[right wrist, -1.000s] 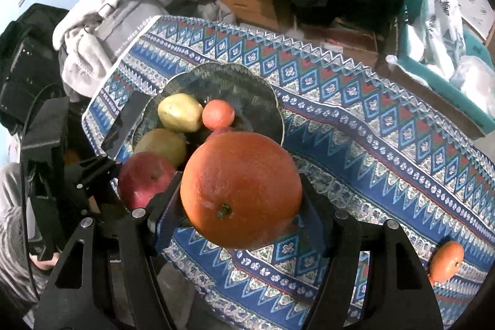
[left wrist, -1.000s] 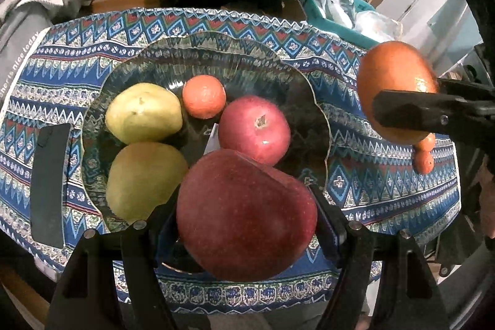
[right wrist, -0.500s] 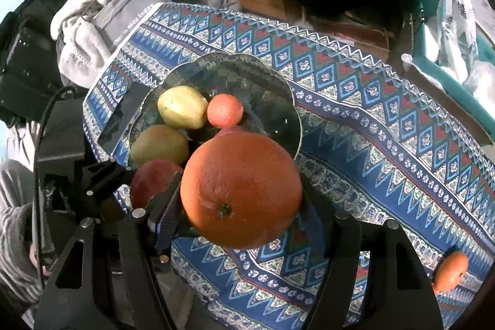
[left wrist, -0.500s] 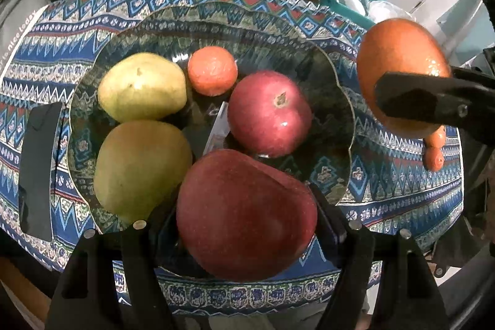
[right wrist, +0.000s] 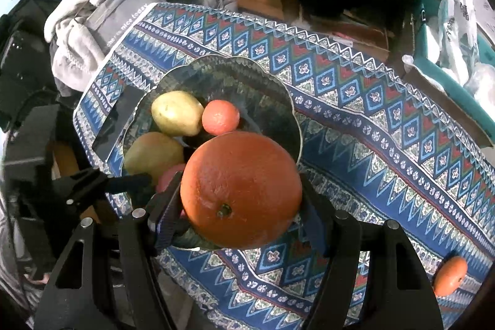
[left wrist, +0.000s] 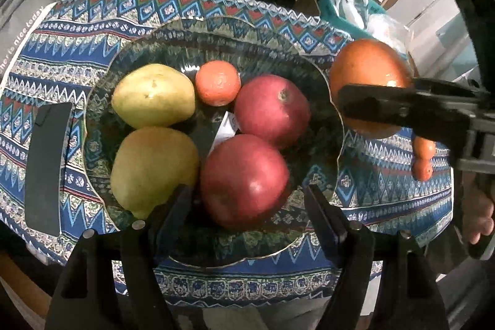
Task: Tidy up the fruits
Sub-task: 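Lower the red apple into the glass bowl and open the left tool, then lower the orange into the glass bowl and open the right tool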
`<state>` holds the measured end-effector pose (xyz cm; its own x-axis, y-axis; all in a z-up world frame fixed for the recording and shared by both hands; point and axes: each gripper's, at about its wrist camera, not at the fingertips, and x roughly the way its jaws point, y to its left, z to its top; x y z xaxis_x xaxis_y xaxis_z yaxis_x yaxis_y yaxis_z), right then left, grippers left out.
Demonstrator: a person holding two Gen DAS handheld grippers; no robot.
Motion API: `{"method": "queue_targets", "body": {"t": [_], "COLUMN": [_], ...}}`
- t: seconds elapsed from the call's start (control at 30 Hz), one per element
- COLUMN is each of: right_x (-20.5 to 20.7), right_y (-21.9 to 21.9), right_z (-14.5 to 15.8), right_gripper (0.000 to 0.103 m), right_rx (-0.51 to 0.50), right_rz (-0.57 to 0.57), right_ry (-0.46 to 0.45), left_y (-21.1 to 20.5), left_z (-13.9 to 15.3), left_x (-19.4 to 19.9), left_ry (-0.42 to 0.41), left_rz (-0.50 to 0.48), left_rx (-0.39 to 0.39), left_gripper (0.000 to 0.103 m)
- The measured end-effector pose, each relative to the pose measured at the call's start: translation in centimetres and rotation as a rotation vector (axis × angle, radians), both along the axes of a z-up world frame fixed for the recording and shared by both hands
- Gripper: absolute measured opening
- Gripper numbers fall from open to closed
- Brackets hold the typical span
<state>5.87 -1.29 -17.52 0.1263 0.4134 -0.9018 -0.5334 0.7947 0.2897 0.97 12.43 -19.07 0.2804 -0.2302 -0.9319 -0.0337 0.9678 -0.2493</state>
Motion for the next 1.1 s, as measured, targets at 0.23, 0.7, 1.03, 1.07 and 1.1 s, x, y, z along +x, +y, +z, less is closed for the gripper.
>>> {"method": "queue_targets", "body": {"t": [0.23, 0.7, 1.03, 1.07, 1.1], "right_x": [0.9, 3.9, 5.1, 5.1, 5.1], "right_y": [0.5, 2.8, 4.4, 4.6, 4.8], "right_z": [-0.1, -1.4, -3.1, -3.2, -3.4], "right_gripper": [0.07, 0.07, 0.07, 0.07, 0.07], "right_rx": [0.0, -0.03, -0.071, -0.077, -0.082], "right_rz": [-0.008, -0.009, 0.016, 0.018, 0.021], "right_ry": [-0.004, -0.019, -0.025, -0.024, -0.021], "left_y": [1.6, 7.2, 7.6, 7.6, 7.6], "left_z": [1.4, 2.3, 1.7, 1.7, 1.6], "left_x": [0.0, 1.8, 2.7, 2.7, 2.8], "left_ry": [-0.037, -0.135, -0.15, -0.15, -0.152], "left_rz": [0.049, 0.227, 0.25, 0.25, 0.249], "left_rx": [-0.016, -0.008, 0.019, 0.022, 0.024], "left_gripper": [0.077, 0.08, 0.08, 0.08, 0.08]}}
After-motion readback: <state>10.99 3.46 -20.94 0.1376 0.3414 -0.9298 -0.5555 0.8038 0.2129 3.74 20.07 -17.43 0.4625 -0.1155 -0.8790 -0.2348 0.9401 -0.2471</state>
